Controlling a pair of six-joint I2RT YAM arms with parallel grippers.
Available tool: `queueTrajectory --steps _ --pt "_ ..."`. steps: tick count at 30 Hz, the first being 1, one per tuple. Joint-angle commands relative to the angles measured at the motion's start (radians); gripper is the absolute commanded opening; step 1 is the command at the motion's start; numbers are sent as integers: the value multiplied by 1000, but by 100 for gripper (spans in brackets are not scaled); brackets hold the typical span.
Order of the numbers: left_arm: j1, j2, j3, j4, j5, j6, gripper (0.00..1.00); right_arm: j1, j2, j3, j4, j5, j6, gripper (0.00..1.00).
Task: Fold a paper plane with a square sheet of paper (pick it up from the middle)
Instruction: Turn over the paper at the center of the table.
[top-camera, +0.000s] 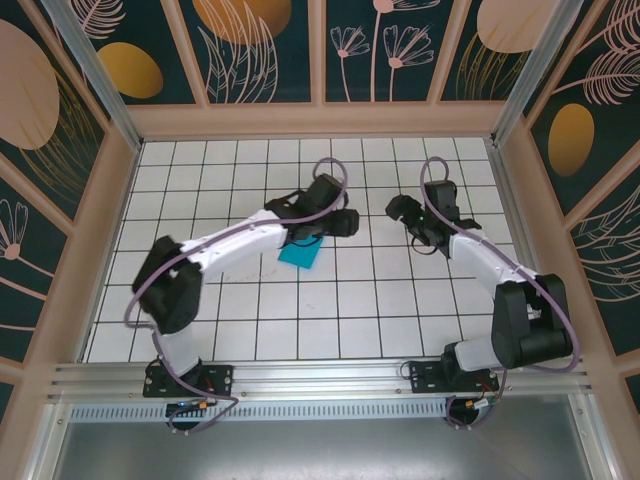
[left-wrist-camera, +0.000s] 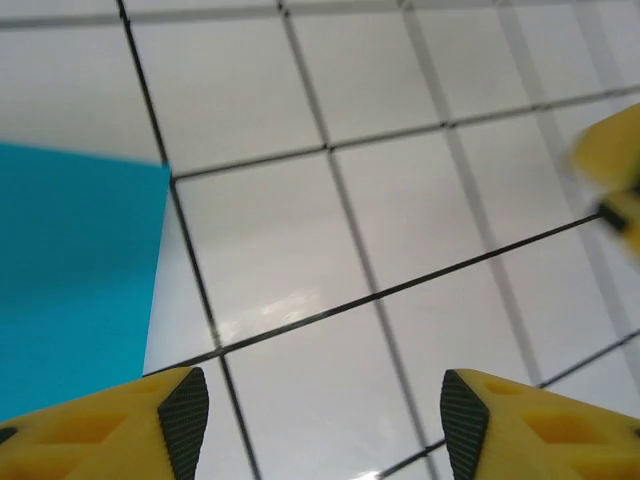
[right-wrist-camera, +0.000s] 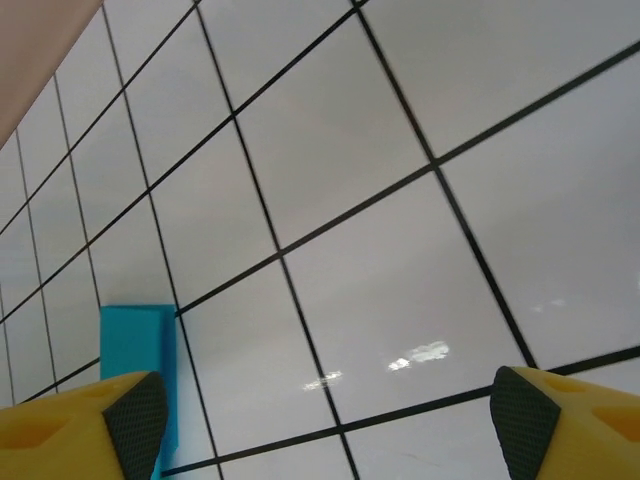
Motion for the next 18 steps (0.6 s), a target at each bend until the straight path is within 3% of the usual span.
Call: queueTrajectory --steps 1,9,12,18 --pt "93 -101 -153 158 94 -83 65 57 60 75 13 -89 -33 83" --pt "322 -261 -451 196 5 -190 62 315 361 332 54 -177 -3 49" --pt "378 -310 -536 196 -10 -208 63 391 490 445 46 -188 12 42" --pt "436 -375 -637 201 -25 -228 72 469 717 660 -31 -210 -16 40"
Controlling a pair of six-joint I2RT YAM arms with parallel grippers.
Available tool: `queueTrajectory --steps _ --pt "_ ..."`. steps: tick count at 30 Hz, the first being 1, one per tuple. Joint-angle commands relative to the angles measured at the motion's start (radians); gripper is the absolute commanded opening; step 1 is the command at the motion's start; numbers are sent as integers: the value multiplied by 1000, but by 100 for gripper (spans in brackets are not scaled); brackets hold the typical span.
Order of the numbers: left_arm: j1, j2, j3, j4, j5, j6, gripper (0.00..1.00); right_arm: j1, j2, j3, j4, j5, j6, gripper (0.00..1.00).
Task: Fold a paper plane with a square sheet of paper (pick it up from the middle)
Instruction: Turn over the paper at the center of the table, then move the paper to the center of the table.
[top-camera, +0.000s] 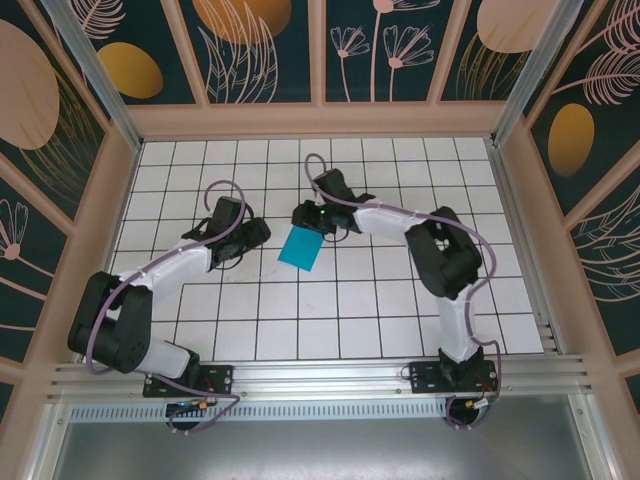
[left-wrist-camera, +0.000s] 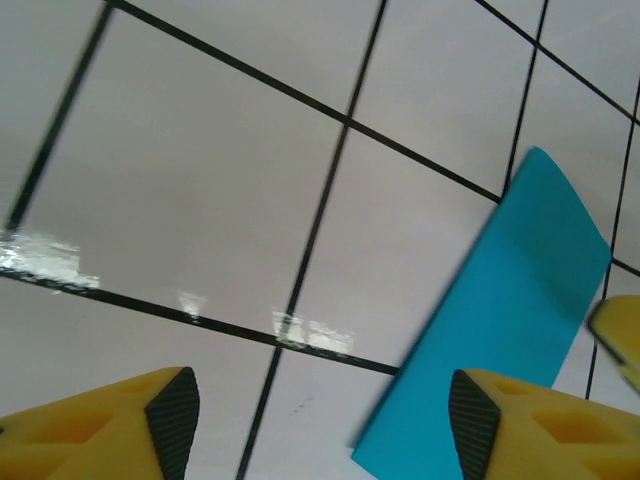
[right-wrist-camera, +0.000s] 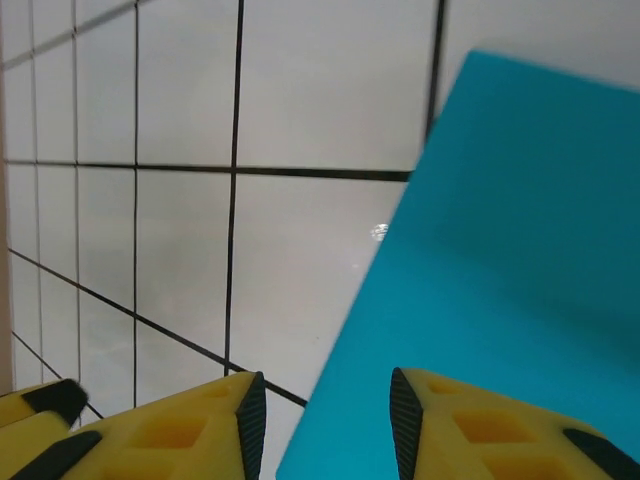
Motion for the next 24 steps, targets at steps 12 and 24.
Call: queueTrajectory --steps 12,24 --pt "24 -69 -44 33 -37 -19 88 51 191 150 -269 -93 -294 41" --pt "24 3 -26 164 170 8 94 12 -68 -65 -133 -200 -291 43"
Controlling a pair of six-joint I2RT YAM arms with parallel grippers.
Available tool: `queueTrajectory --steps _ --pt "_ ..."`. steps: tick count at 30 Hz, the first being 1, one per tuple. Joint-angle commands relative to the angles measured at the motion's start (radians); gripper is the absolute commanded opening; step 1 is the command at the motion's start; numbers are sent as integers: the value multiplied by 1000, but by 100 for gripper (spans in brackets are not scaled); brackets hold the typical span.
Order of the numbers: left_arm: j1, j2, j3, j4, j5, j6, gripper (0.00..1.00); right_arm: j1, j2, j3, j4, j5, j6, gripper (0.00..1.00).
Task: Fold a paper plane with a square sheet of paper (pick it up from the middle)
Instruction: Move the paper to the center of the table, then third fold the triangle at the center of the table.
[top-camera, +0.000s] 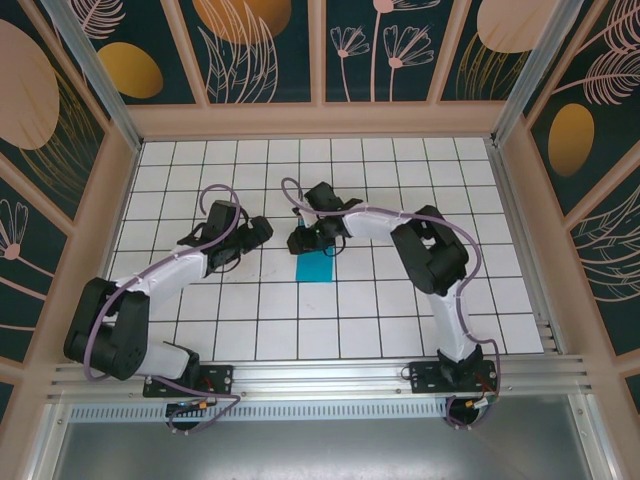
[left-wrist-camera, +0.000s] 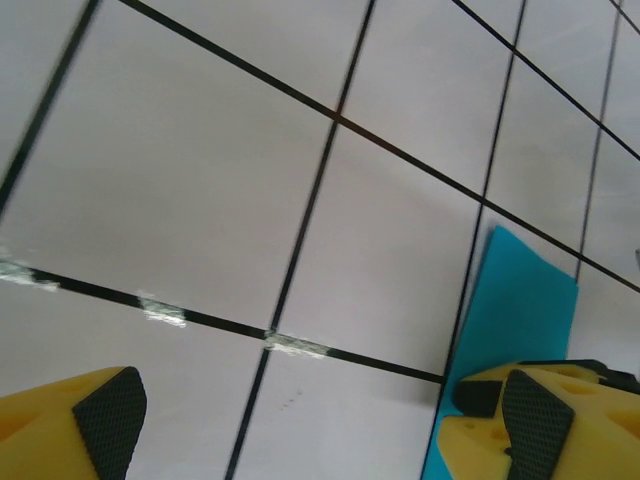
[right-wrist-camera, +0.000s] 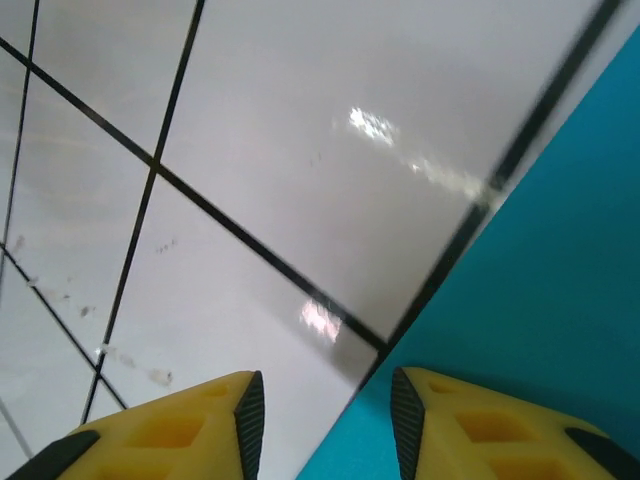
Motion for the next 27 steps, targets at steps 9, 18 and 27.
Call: queueTrajectory --steps 9,18,27 --pt "-17 131 54 320 392 -20 79 -67 -449 -388 226 191 425 64" --pt "-99 389 234 312 459 -34 68 -114 -574 -604 303 198 567 70" --pt "-107 543 366 257 486 -34 65 -113 -535 -611 312 174 588 69"
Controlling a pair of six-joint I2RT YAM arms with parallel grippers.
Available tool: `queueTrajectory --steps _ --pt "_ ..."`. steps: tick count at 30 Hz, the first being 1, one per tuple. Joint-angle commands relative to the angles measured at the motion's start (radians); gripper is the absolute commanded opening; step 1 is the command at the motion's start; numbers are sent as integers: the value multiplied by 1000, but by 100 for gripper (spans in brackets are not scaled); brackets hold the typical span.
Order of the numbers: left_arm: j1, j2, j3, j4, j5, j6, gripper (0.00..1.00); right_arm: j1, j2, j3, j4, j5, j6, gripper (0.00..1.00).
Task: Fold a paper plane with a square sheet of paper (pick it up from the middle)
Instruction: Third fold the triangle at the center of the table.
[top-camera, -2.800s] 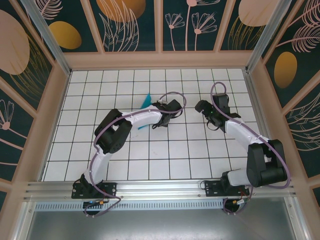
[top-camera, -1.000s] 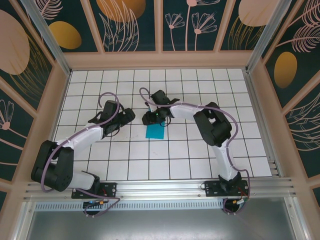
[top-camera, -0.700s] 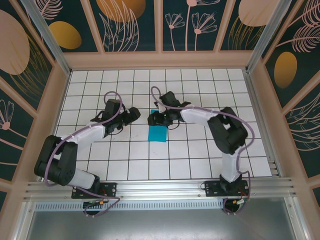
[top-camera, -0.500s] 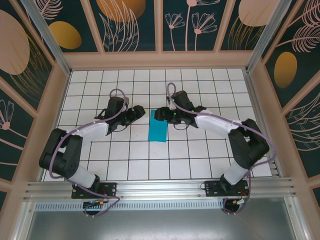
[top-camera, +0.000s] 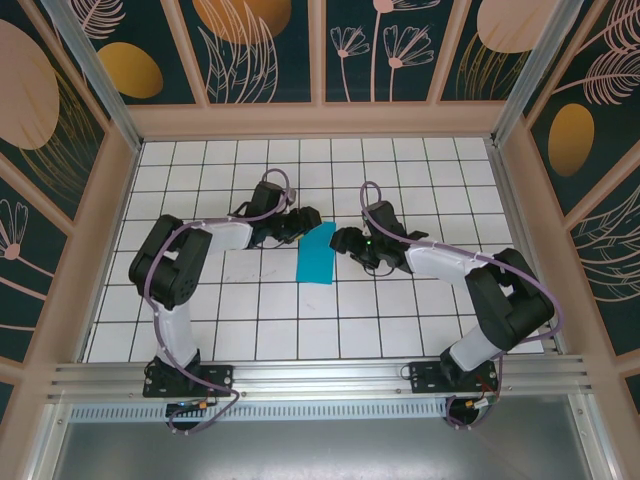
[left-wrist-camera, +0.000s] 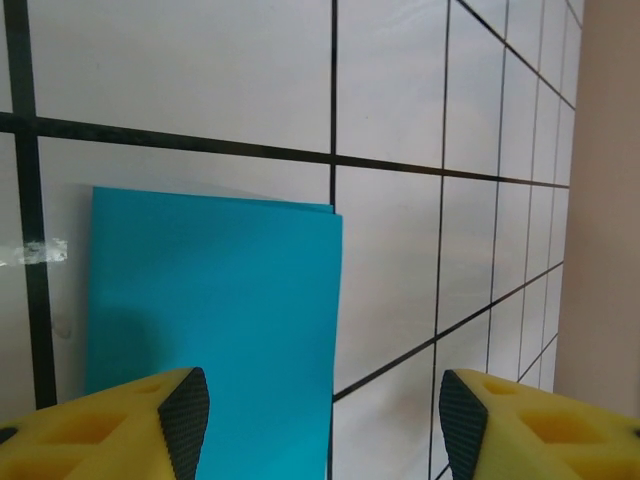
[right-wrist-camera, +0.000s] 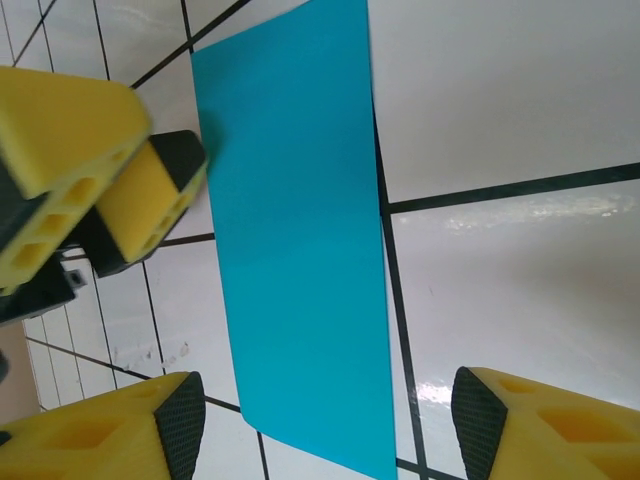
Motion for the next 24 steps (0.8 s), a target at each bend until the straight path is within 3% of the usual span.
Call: queueTrajectory --steps 1,11,17,24 --pt "-2 36 46 -32 18 -1 65 3 13 -4 30 -7 21 68" --pt "-1 30 -5 -173 -220 -5 62 5 39 18 -55 -25 54 65" --pt "2 -2 -79 -135 -252 -48 61 44 59 29 -55 -118 111 60" --pt "4 -2 -131 -119 -254 -56 61 68 112 55 -72 -123 120 59"
